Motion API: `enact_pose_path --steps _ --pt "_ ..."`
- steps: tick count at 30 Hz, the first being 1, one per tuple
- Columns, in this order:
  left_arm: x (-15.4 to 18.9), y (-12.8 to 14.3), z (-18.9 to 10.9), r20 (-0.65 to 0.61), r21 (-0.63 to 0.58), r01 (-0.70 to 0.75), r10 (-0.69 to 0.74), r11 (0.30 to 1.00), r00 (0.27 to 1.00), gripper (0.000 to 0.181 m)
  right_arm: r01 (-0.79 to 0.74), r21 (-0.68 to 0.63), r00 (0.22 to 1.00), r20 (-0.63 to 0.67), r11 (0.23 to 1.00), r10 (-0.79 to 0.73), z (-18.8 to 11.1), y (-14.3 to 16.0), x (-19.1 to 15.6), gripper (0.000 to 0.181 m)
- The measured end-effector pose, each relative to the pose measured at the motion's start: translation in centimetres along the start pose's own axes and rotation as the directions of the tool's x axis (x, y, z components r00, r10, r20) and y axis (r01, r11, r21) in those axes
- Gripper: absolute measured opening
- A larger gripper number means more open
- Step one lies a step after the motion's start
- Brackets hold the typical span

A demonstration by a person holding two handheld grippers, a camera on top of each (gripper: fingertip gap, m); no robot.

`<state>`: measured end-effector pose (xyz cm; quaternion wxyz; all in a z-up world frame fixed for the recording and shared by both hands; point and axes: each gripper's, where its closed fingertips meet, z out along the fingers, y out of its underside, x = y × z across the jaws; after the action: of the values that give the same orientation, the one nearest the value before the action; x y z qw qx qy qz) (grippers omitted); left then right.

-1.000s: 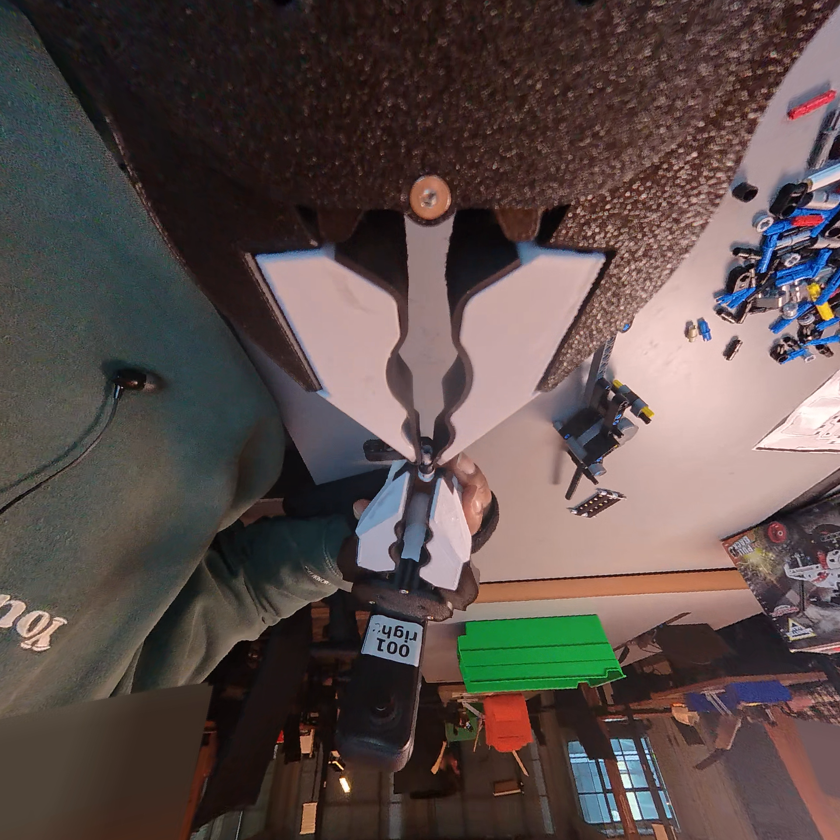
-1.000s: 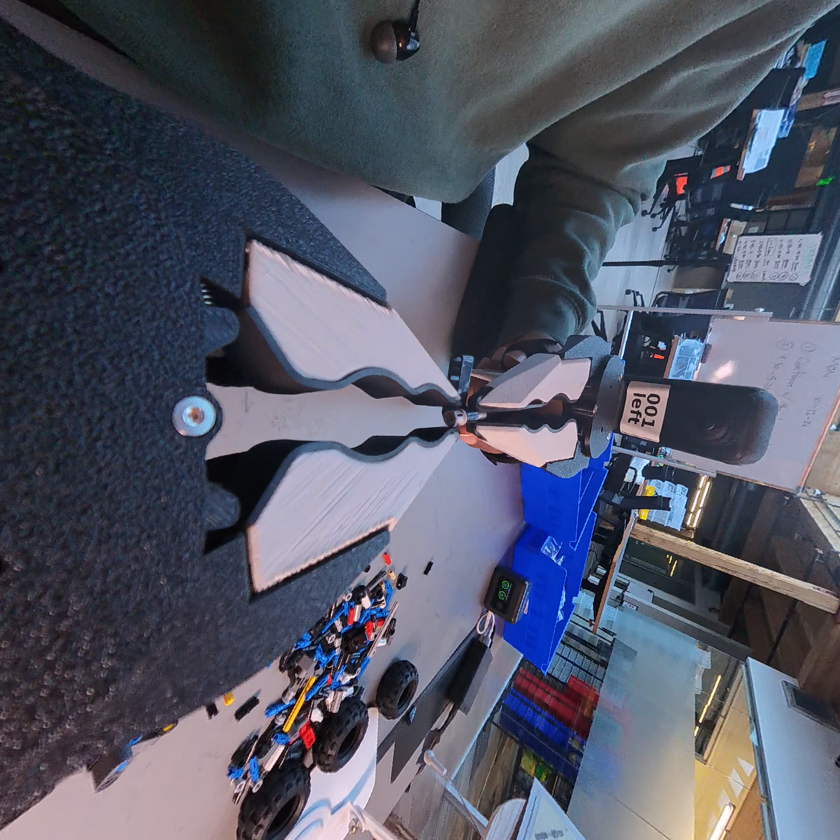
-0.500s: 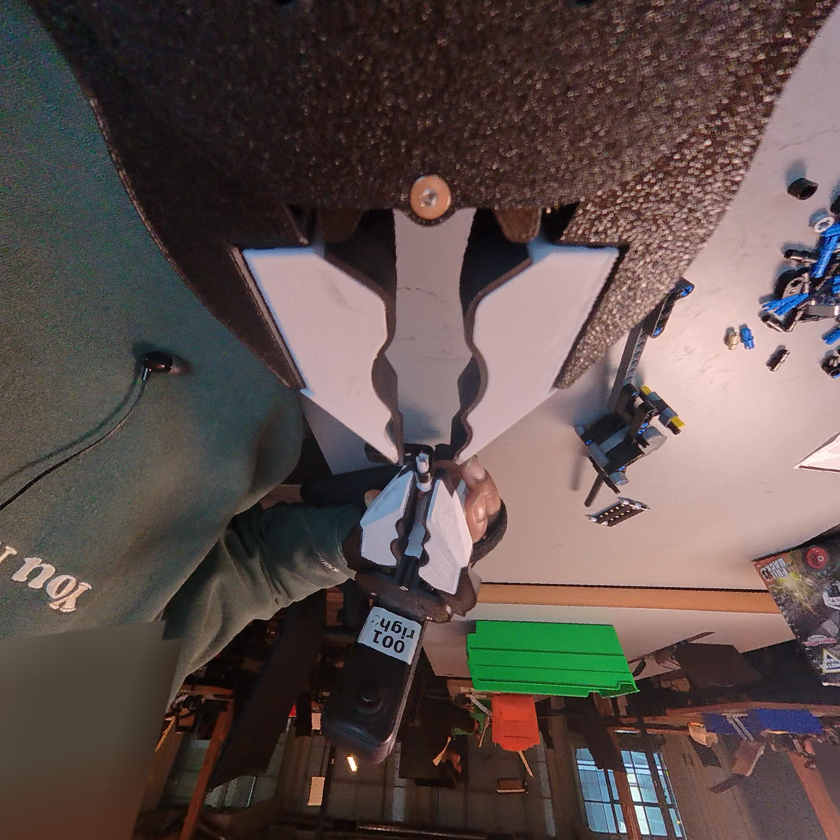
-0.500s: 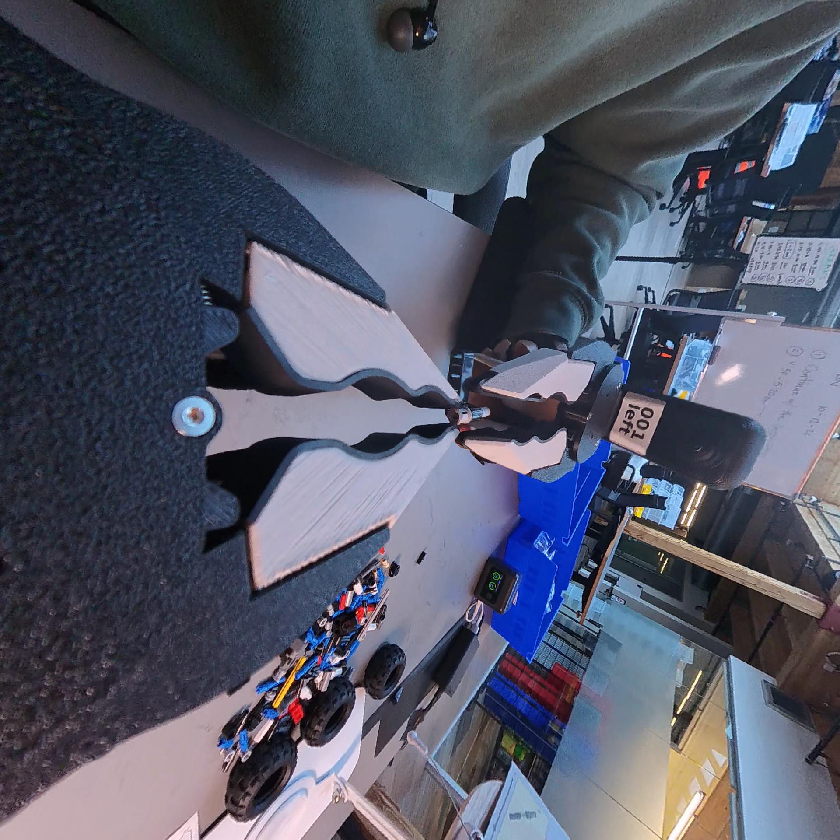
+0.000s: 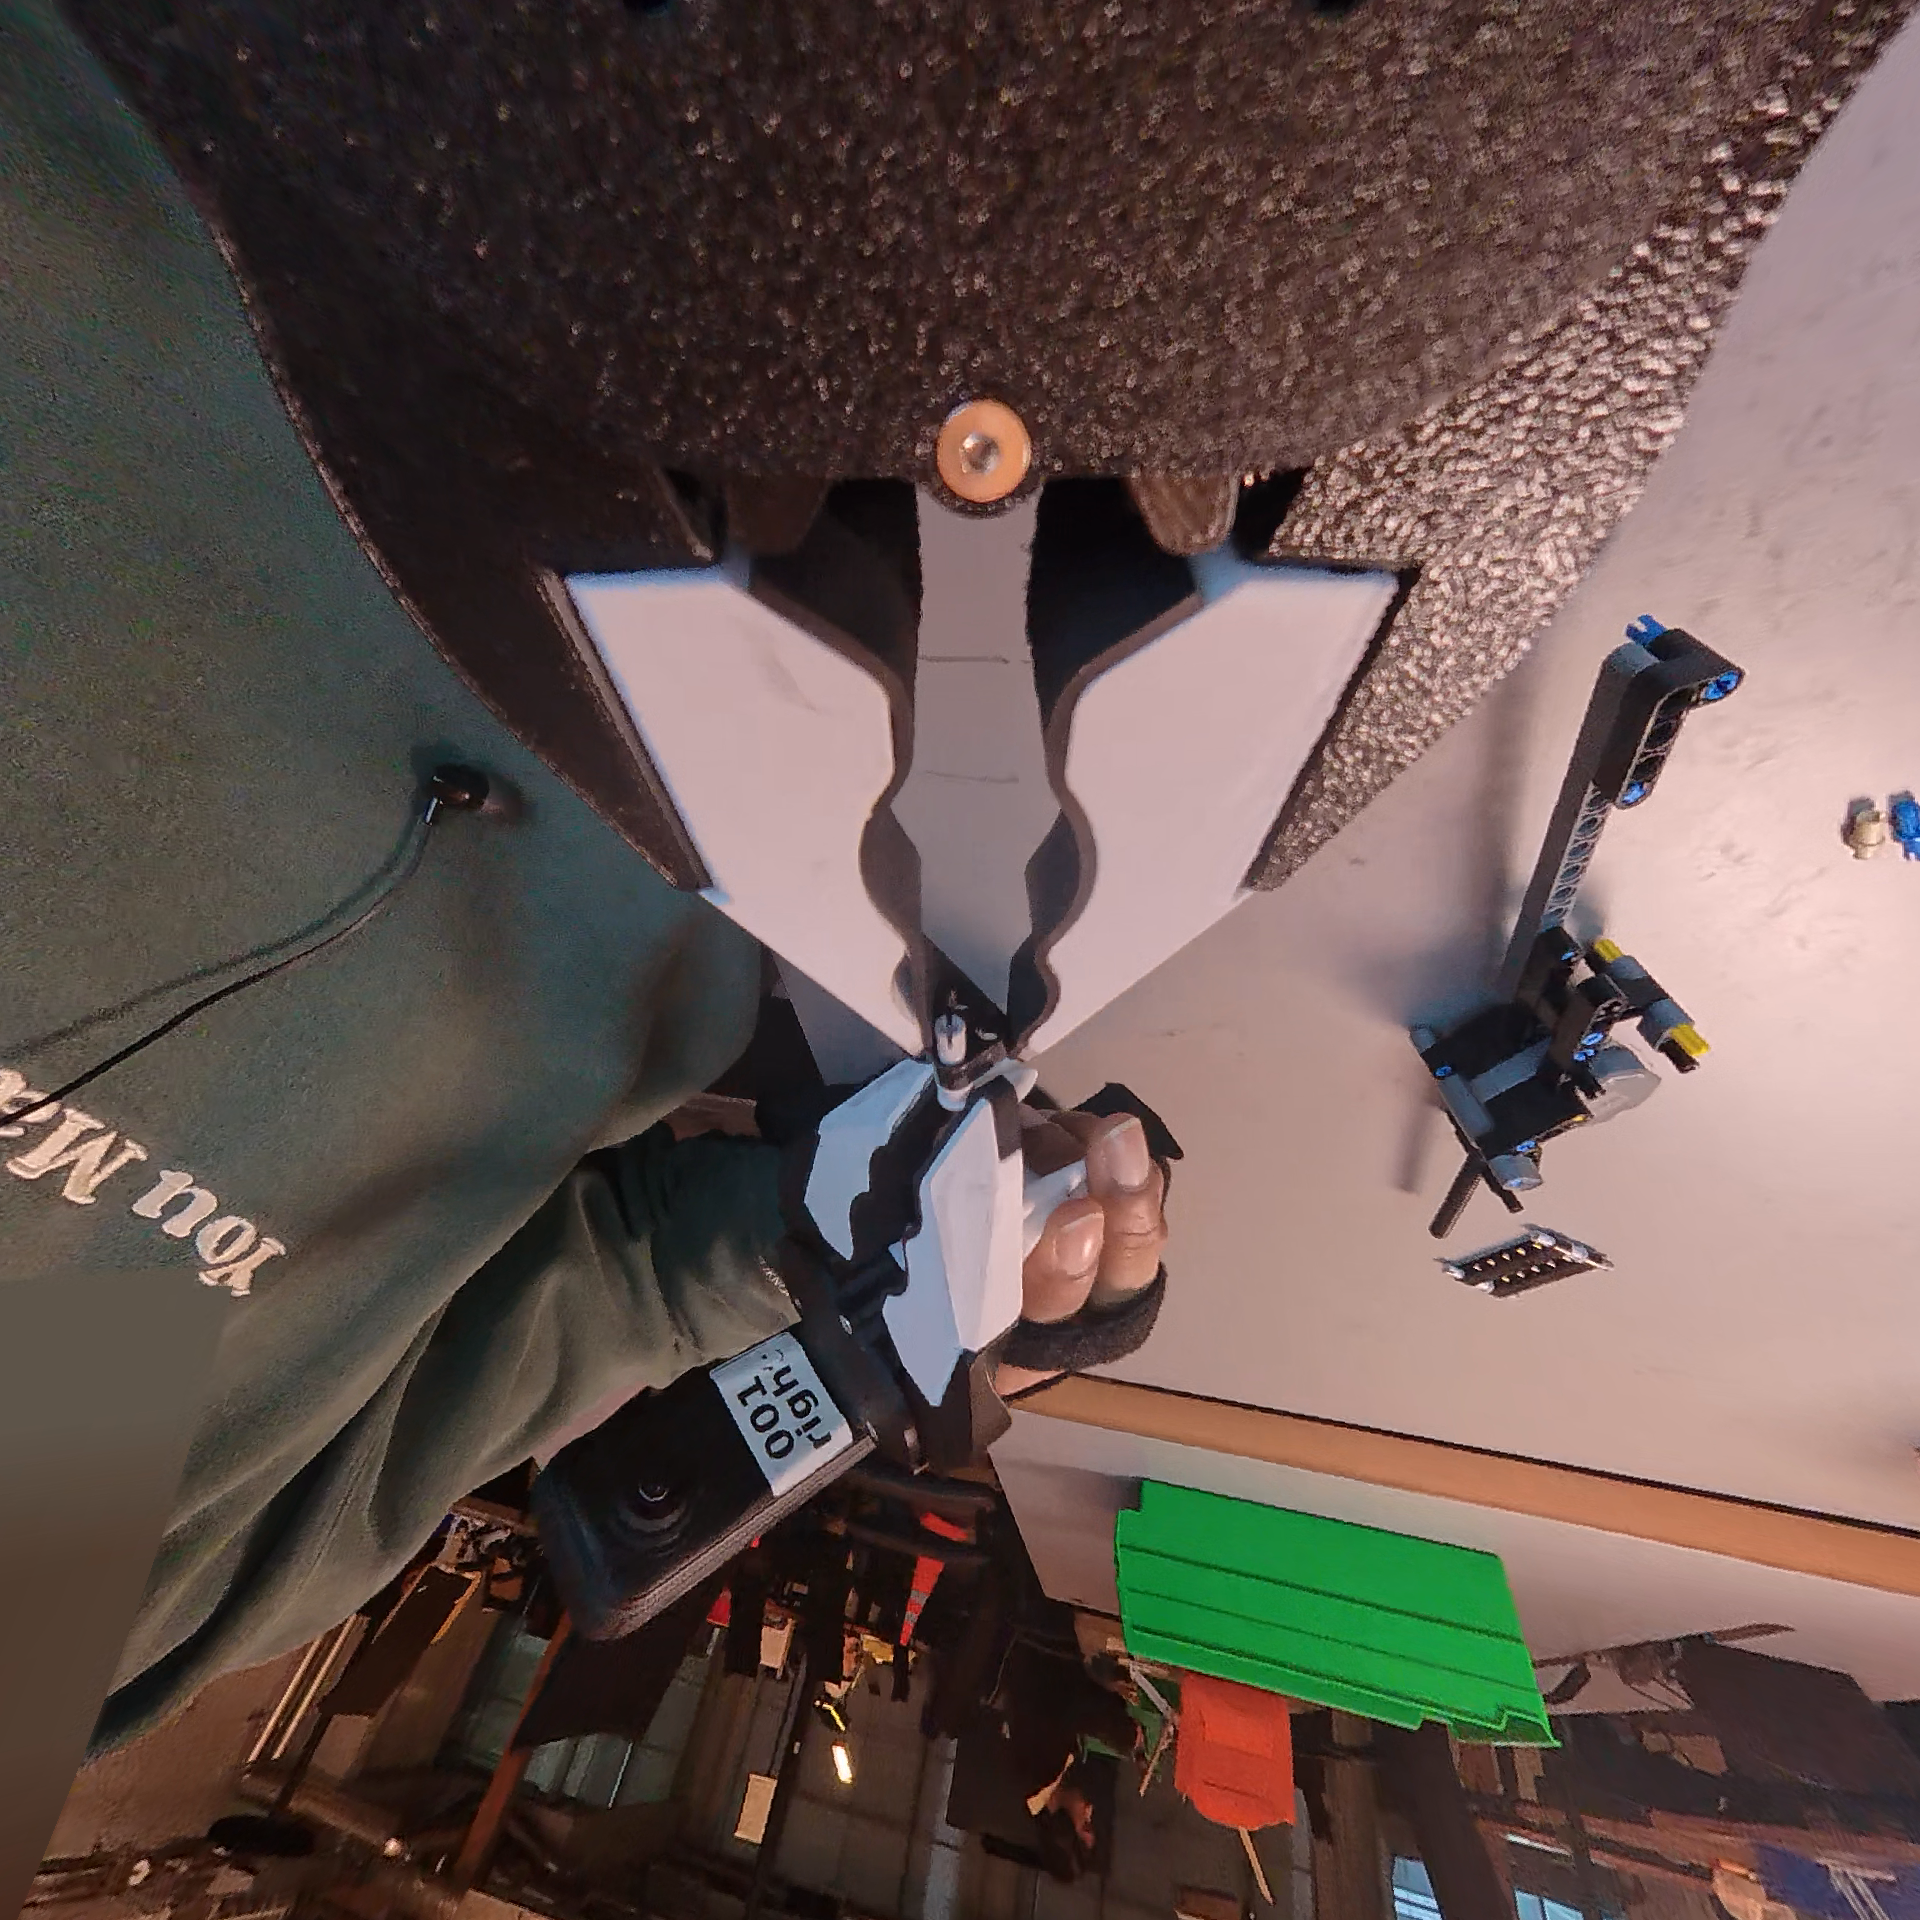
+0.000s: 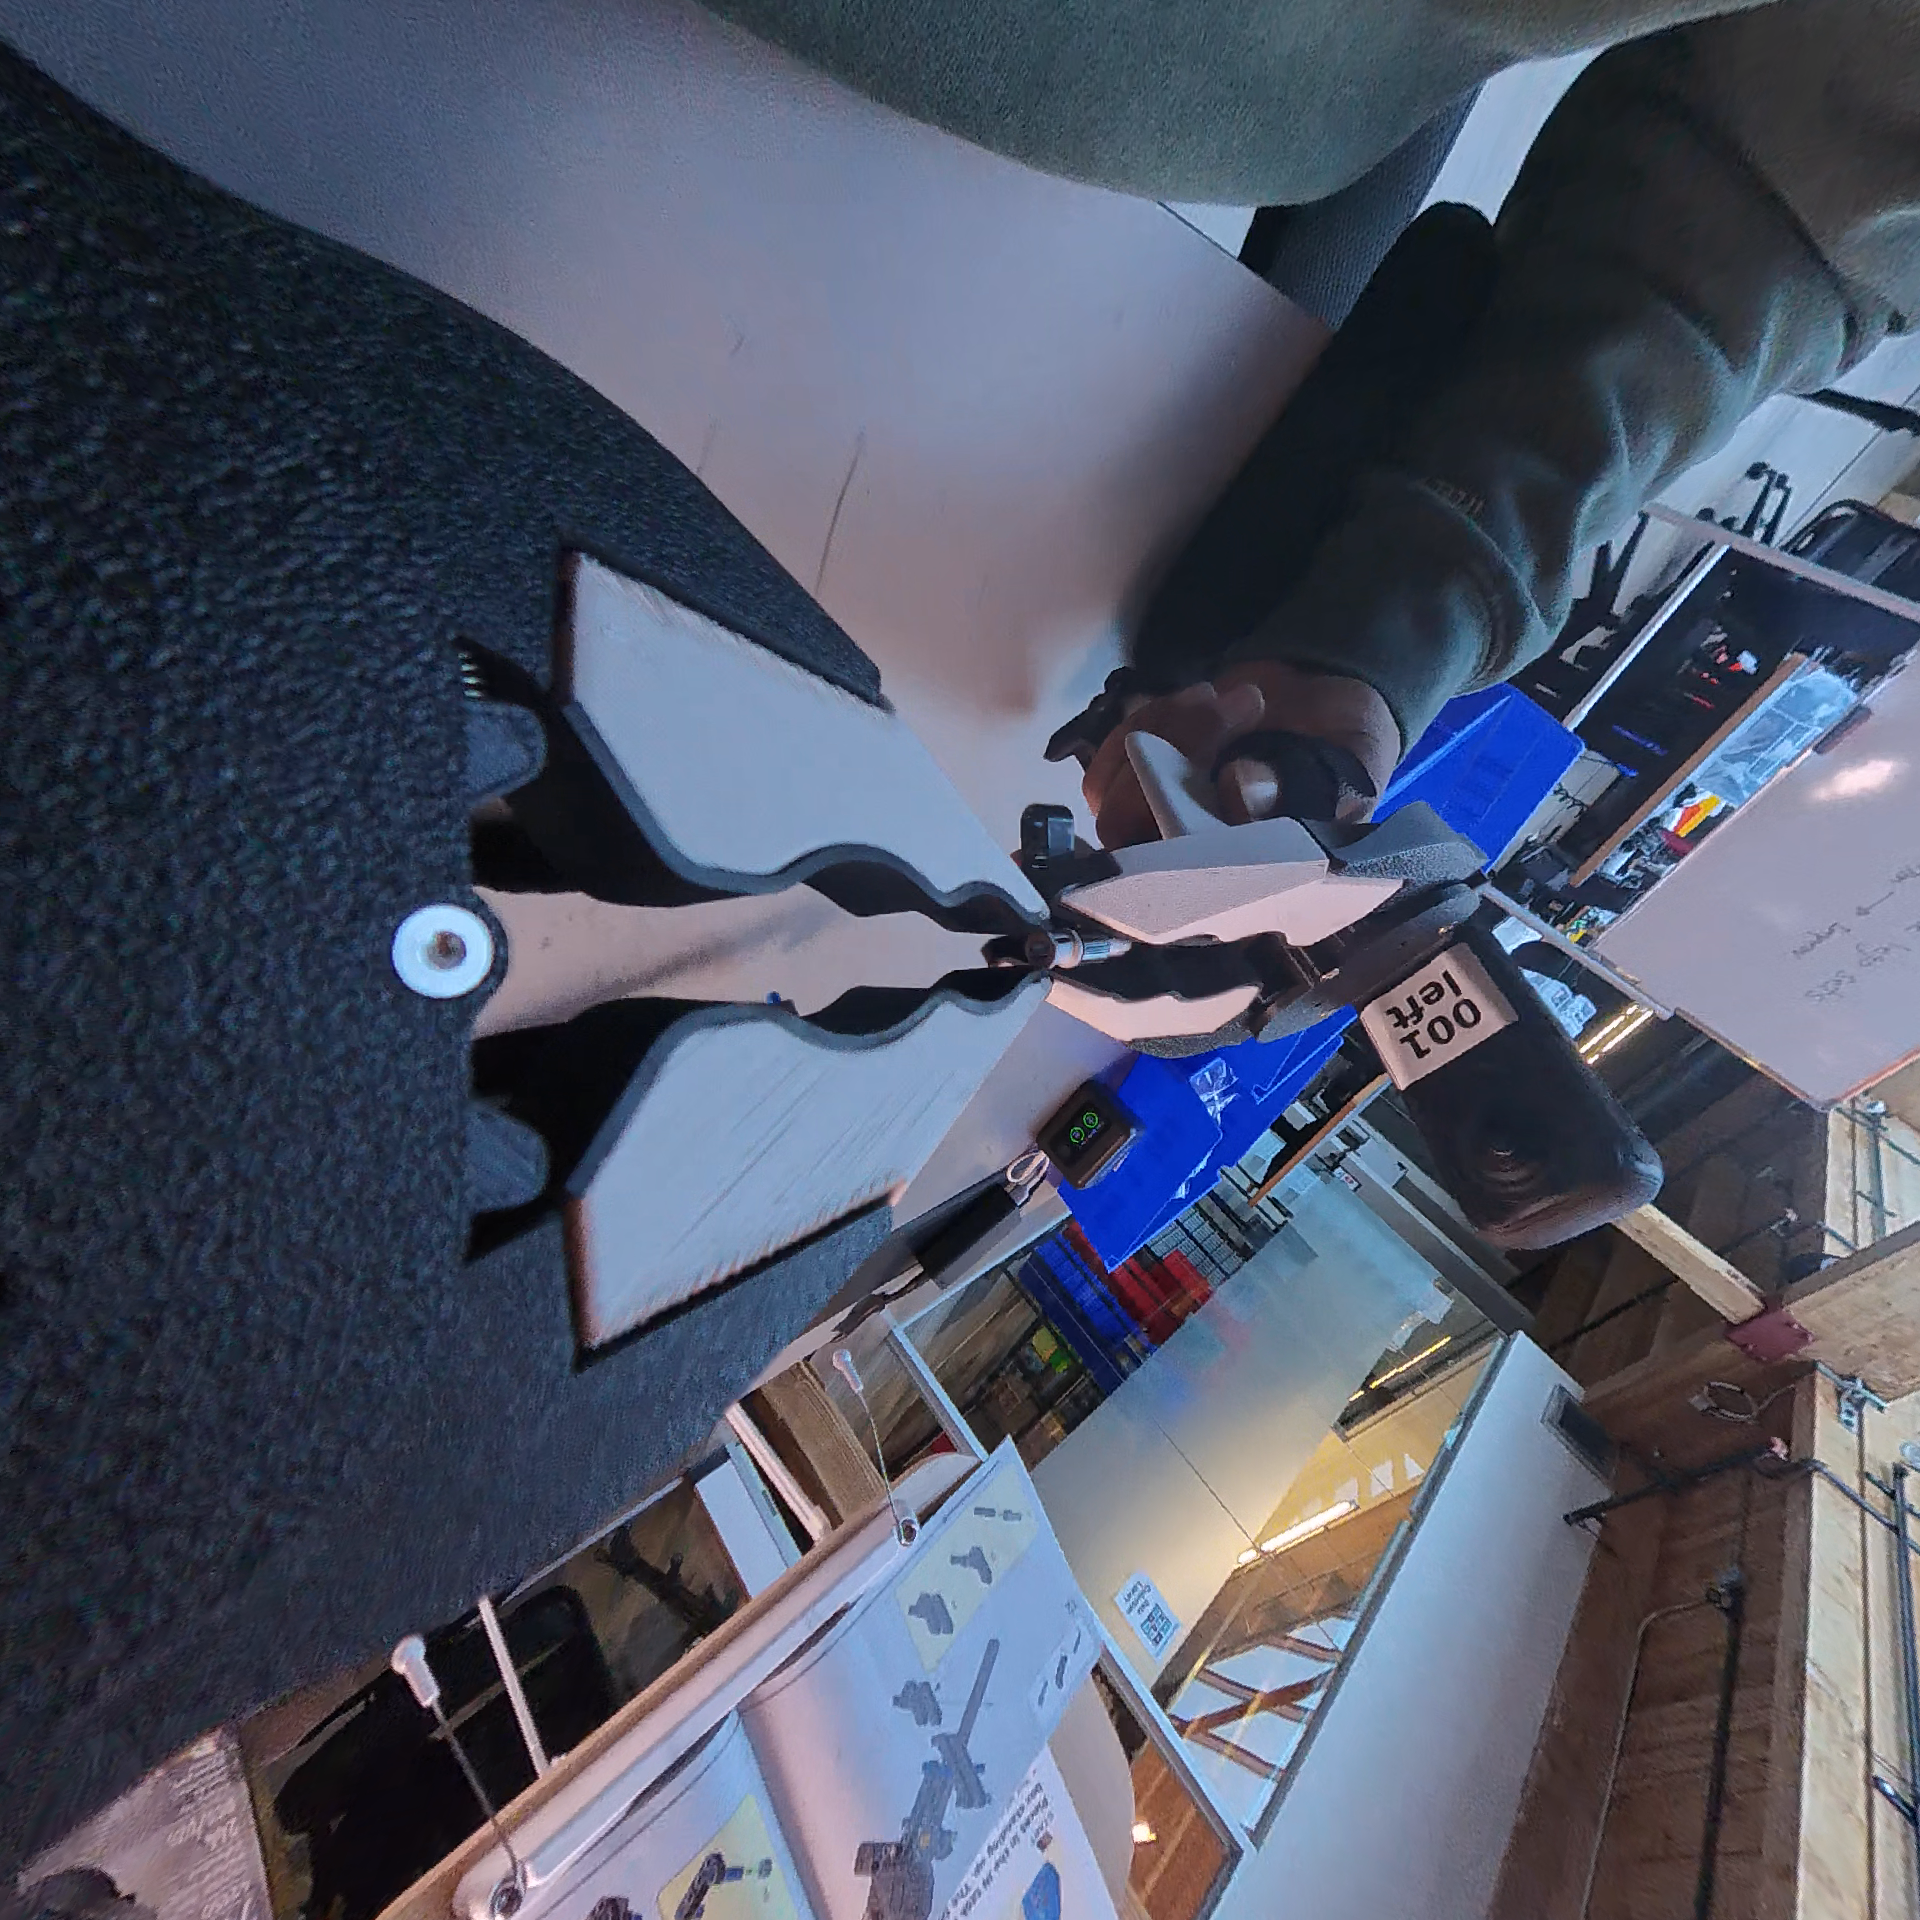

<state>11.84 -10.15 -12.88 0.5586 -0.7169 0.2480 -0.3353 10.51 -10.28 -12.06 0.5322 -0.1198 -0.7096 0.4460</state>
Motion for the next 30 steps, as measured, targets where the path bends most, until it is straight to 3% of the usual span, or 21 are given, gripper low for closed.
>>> enact_pose_path --steps 7,10,12,15,18,23,30 --pt "0.5 -1.3 -0.3 0.032 0.056 -0.084 0.083 0.995 0.996 0.012 -0.105 0.047 0.994 0.030 0.993 0.104 -0.3 -1.0 0.3 0.004" --pt "-0.1 -5.1 -4.3 0.062 0.254 -0.073 0.059 0.964 0.996 0.012 -0.201 0.024 0.979 0.025 0.979 0.200 -1.8 0.5 1.4 0.000" --pt "-0.2 -4.7 -5.2 0.105 0.217 -0.116 0.095 0.969 0.990 0.012 -0.225 0.029 0.974 0.011 0.974 0.225 -2.2 0.6 2.0 0.000" --pt "0.0 -3.2 -3.6 0.095 0.150 -0.113 0.099 0.982 0.991 0.012 -0.207 0.073 0.978 0.006 0.976 0.207 -1.0 -0.4 1.8 0.000" --pt "0.3 -2.6 -2.5 0.066 0.111 -0.111 0.105 0.988 0.992 0.012 -0.207 0.096 0.978 0.035 0.974 0.204 -0.2 -2.0 1.2 0.021" --pt "0.8 -1.7 -1.4 0.037 0.066 -0.126 0.124 0.990 0.992 0.012 -0.262 0.099 0.963 0.091 0.960 0.254 0.0 -2.5 0.4 0.009" --pt "1.5 -0.9 -0.7 0.018 0.024 -0.168 0.167 0.986 0.986 0.012 -0.344 0.082 0.926 0.194 0.936 0.323 -0.2 -2.5 -0.7 0.008"
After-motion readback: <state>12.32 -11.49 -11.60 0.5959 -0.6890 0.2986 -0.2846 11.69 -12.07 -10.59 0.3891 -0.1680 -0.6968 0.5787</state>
